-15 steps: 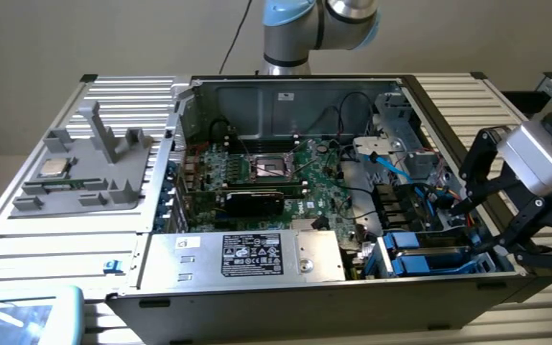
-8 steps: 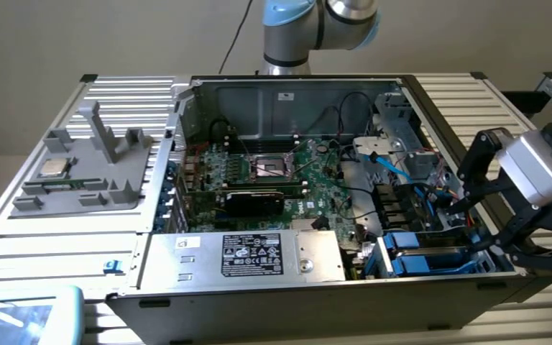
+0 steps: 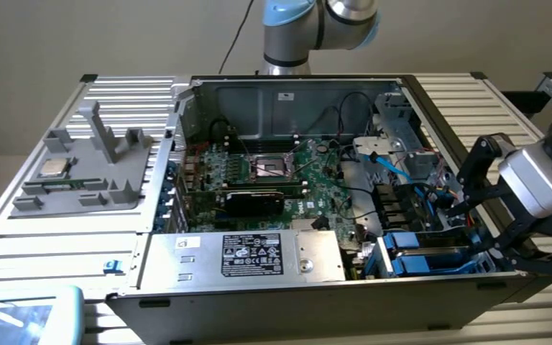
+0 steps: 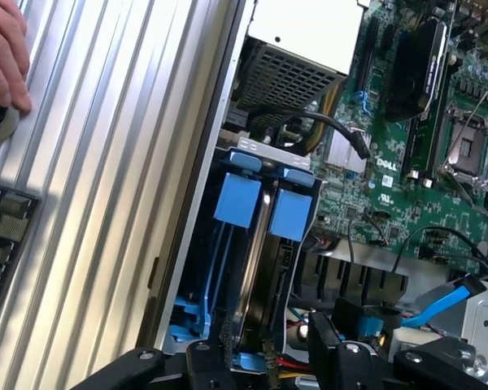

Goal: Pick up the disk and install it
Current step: 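Insert the first disk wire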

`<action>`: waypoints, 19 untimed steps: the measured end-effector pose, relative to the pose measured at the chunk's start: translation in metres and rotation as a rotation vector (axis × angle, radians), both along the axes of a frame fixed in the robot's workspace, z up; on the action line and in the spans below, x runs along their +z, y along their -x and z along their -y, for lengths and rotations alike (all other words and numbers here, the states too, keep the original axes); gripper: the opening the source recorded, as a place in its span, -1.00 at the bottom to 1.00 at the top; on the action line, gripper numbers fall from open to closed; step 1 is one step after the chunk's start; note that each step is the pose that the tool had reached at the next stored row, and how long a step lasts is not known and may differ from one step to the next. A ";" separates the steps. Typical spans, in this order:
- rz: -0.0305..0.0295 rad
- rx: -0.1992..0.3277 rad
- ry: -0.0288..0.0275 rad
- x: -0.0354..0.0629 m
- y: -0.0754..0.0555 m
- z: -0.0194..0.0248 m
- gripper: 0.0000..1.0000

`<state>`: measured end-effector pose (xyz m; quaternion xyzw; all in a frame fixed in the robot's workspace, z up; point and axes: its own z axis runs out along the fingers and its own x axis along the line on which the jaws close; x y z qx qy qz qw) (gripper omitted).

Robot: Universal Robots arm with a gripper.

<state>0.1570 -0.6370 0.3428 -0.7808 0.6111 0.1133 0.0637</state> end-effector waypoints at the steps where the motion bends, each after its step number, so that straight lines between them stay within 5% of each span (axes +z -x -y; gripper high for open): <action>1: 0.0000 0.002 -0.0032 -0.0004 0.000 0.0003 0.00; 12: -0.0007 0.022 -0.0426 -0.0059 -0.001 0.0042 -0.19; 19: -0.0012 0.024 -0.0482 -0.0069 -0.002 0.0065 -0.39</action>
